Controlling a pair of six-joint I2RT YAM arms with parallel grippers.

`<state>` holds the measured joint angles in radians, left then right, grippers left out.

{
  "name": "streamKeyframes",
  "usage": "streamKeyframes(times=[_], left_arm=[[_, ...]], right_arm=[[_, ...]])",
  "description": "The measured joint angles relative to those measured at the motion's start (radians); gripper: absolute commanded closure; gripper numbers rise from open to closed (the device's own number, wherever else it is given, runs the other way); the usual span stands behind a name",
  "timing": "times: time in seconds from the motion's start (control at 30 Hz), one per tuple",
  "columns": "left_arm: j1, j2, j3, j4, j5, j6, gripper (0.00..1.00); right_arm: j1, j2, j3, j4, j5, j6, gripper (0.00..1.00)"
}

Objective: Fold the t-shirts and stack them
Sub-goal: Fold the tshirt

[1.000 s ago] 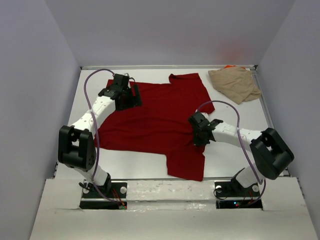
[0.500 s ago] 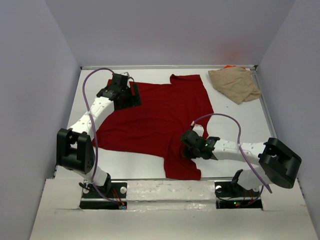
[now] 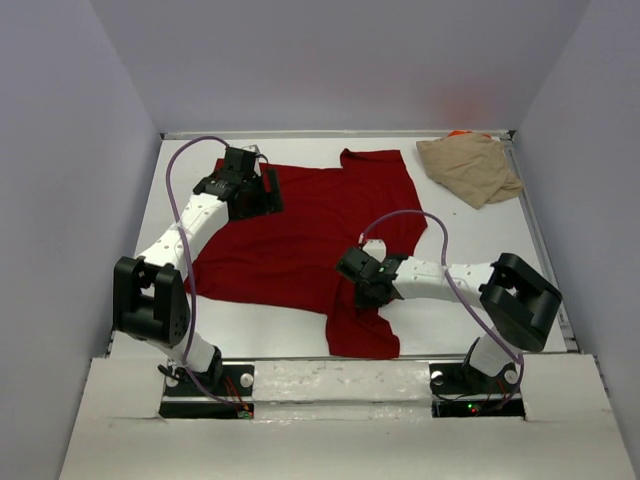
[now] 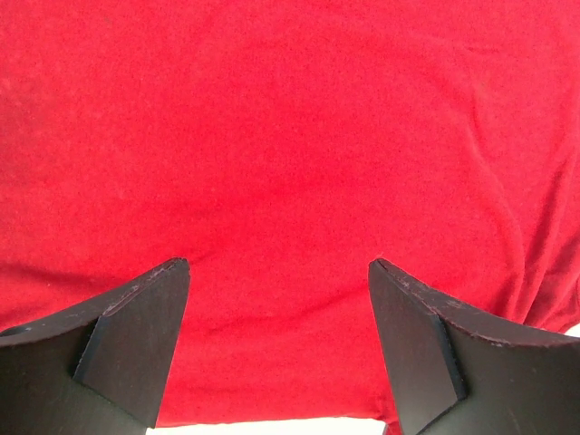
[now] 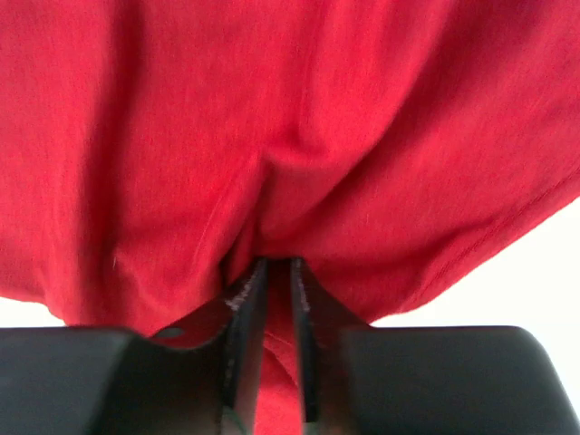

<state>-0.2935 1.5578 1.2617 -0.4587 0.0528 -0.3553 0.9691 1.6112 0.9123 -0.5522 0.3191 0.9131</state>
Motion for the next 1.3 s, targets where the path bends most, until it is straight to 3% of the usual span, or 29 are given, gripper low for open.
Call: streamKeyframes(times=[0.1,0.2,0.43,0.57,0.67,0.87,1.03,1.3], left_arm=[[0.000,0.000,0.000,-0.004,0.000,0.000,0.10],[0.000,-0.002,0.000,-0.005,0.000,0.000,0.10],[0.000,-0.002,0.000,-0.005,0.003,0.000,0.10],[0.000,-0.002,0.000,-0.002,0.011,0.000,0.10],[0.000,0.003,0.000,-0.002,0.011,0.000,0.10],[-0.002,0.035,0.003,-0.003,-0.003,0.001,0.10],[-0.002,0.081,0.031,-0.013,-0.022,0.002,0.10],[-0.002,0.188,0.147,-0.034,-0.056,-0.008,0.11]], right_arm=[[-0.026,0.016,0.027,-0.019,0.022,-0.042,0.69],[-0.089,0.008,0.037,-0.043,0.050,-0.093,0.55],[-0.128,-0.001,0.073,-0.093,0.140,-0.128,0.54],[-0.132,0.032,0.104,-0.125,0.186,-0.135,0.64],[-0.163,0.099,0.159,-0.114,0.177,-0.175,1.00],[-0.332,0.136,0.232,-0.064,0.113,-0.280,1.00],[-0.485,0.248,0.385,-0.021,0.058,-0.388,1.00],[-0.608,0.376,0.546,-0.023,-0.051,-0.508,1.00]])
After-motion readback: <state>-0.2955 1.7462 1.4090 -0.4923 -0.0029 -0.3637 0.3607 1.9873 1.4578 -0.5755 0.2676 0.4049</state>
